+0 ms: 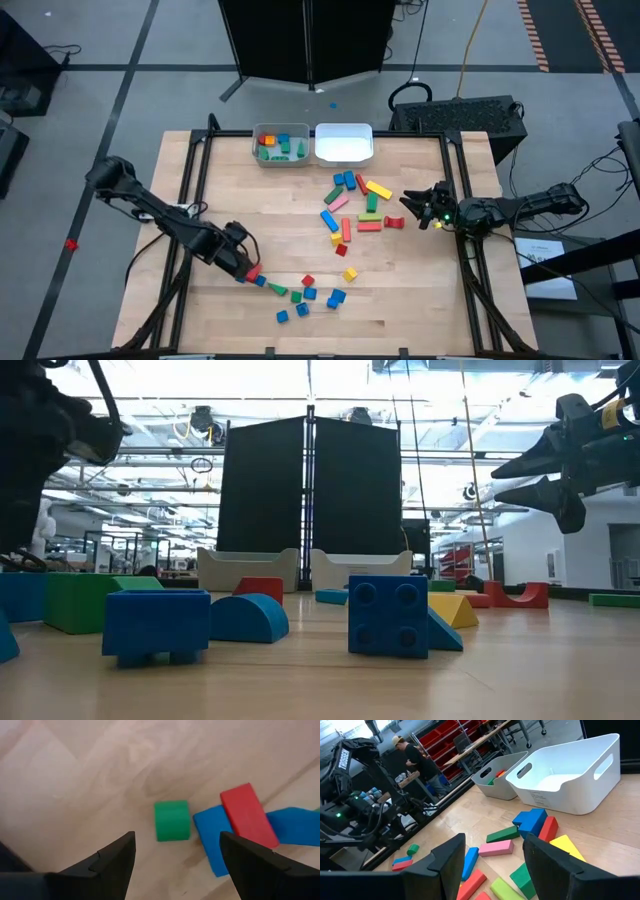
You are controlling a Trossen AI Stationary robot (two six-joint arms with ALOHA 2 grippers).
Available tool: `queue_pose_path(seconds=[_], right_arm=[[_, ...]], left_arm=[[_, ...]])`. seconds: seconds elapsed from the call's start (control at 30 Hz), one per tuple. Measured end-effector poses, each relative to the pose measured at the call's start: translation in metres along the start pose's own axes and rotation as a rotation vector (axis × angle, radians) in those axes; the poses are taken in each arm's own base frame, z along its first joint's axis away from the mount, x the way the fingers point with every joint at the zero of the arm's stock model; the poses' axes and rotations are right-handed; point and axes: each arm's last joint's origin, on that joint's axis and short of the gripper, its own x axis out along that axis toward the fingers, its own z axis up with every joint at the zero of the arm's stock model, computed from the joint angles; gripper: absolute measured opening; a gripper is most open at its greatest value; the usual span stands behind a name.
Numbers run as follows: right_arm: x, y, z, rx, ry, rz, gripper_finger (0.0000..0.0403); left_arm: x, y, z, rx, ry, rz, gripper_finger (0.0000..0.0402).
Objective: Sort blocks by size
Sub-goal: Put the green semi-circle block into the gray bin
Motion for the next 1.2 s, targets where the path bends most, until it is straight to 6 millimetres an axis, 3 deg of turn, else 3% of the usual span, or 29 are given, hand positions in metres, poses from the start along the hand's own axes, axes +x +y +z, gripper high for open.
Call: queue_pose_path(seconds=[0.53, 1.0, 1.2], right_arm=[[0.000, 0.000, 0.000, -0.007, 0.000, -0.001, 0.0194], [0.000, 0.000, 0.000, -0.007, 0.000, -0.001, 0.0194], [0.000, 0.000, 0.000, -0.007, 0.000, -0.001, 0.0194]], left_arm=[[0.036, -0.020, -0.006, 0.165, 0.014, 0.099, 0.0279], [0.043, -0.027, -0.003, 0.202, 0.006, 0.067, 0.0130], [0.039, -0.029, 0.012, 0.146, -0.011, 0.017, 0.0121]])
